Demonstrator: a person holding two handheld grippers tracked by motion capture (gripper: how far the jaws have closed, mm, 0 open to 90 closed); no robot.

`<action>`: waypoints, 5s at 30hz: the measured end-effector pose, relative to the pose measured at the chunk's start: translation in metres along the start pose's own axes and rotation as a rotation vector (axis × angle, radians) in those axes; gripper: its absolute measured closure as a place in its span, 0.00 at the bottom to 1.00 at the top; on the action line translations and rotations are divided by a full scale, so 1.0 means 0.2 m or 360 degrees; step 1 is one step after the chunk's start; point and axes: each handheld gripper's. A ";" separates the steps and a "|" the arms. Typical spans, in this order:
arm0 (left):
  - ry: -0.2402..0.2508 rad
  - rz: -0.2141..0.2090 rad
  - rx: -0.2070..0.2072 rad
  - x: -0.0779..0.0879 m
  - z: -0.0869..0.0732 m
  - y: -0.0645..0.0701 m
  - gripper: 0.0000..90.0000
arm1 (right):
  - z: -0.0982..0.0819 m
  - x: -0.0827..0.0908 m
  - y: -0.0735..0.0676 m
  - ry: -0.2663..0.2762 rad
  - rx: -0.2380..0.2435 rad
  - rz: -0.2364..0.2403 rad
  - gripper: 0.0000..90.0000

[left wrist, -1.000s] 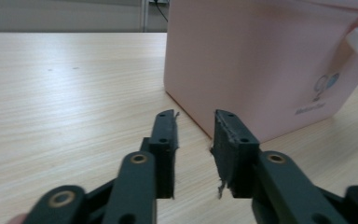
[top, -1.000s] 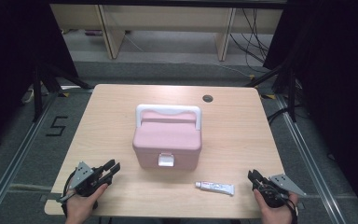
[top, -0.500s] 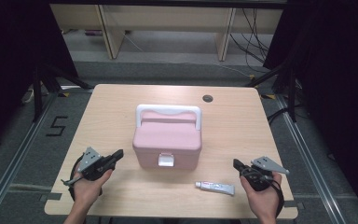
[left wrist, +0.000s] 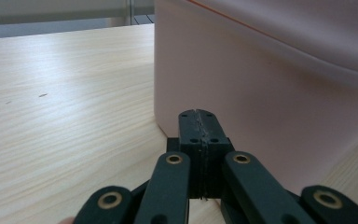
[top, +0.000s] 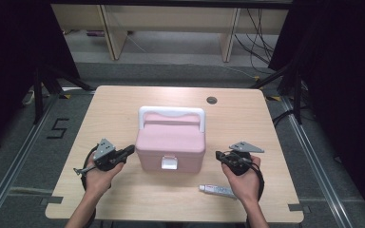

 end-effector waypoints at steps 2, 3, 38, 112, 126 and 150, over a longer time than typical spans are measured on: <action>0.0001 -0.0010 0.0010 -0.01 0.00 0.00 1.00 | 0.01 -0.01 -0.01 -0.0017 -0.0014 0.0018 1.00; -0.0008 -0.0023 0.0004 -0.02 0.00 0.01 1.00 | 0.02 -0.04 -0.03 -0.0012 0.0006 0.0029 1.00; -0.0003 0.0057 -0.0143 0.00 0.01 0.03 0.73 | 0.04 0.04 0.06 -0.0118 0.0384 -0.0033 0.87; -0.0081 -0.0175 -0.0229 -0.25 0.15 0.20 1.00 | 0.08 0.05 0.17 -0.0380 0.0603 0.0145 1.00; -0.0076 -0.0112 -0.0226 -0.23 0.15 0.20 0.85 | 0.08 0.09 0.19 -0.0342 0.0605 0.0095 1.00; 0.0196 -0.0041 -0.0035 -0.04 0.37 0.12 0.55 | -0.01 0.25 0.26 -0.0289 0.0519 0.0024 0.86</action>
Point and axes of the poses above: each handheld gripper's, and its own axes: x roughly backward along the jaws, z roughly out of its top, y roughly to its right
